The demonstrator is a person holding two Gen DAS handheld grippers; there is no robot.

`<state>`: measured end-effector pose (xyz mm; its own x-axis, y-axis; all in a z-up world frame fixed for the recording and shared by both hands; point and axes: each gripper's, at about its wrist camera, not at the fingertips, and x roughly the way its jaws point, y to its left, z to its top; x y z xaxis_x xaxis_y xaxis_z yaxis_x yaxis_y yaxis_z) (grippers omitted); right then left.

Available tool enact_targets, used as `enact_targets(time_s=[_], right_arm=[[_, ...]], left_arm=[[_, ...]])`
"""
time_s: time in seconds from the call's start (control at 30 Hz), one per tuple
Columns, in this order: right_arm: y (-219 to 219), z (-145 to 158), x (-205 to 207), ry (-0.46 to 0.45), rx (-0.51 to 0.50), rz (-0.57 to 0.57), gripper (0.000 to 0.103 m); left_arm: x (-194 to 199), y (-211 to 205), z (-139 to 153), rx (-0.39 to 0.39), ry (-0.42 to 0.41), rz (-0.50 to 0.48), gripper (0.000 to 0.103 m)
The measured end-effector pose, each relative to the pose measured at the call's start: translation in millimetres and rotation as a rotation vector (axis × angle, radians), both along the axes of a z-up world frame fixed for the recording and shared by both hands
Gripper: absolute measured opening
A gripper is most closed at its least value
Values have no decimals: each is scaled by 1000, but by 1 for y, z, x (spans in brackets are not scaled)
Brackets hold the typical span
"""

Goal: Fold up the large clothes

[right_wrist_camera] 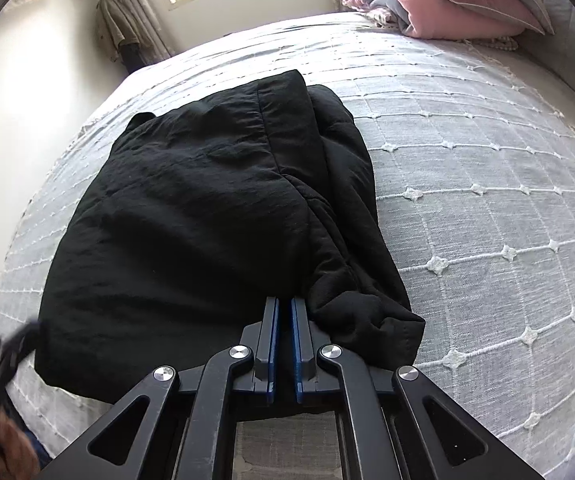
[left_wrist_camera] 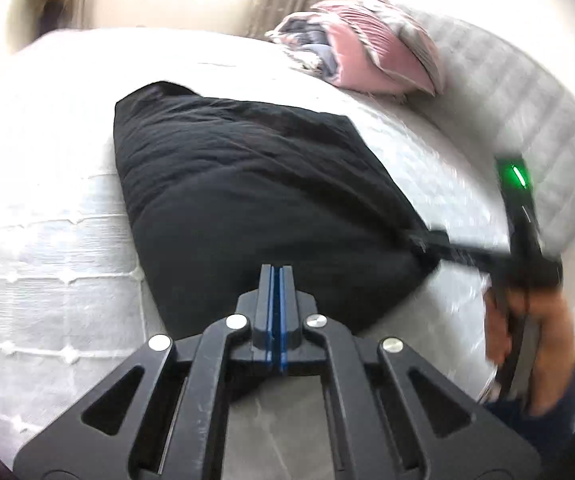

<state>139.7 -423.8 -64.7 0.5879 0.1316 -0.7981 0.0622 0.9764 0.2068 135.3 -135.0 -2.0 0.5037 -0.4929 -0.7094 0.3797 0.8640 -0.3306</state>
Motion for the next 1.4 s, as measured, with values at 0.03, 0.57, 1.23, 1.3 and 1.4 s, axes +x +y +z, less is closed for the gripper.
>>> enact_targets(time_s=[0.03,0.57,1.23,1.3,1.4], right_arm=[[-2,0,0,1,15,-2,4],[6,2,1,-22,2,20,8],[-67,-28,-17,93,487,-245,89],[-69,-36,-15,105,541,-253,88],[-69,-46,-10,123,591,-273,89]], left_arm=[[12,0,-5,-23,38,-14,1],[0,-11,-30,-96,104,-30,2],[6,47,-68,-343,308,200,83],[6,41,-67,-317,291,200,84],[-1,42,-70,-335,296,237,84]])
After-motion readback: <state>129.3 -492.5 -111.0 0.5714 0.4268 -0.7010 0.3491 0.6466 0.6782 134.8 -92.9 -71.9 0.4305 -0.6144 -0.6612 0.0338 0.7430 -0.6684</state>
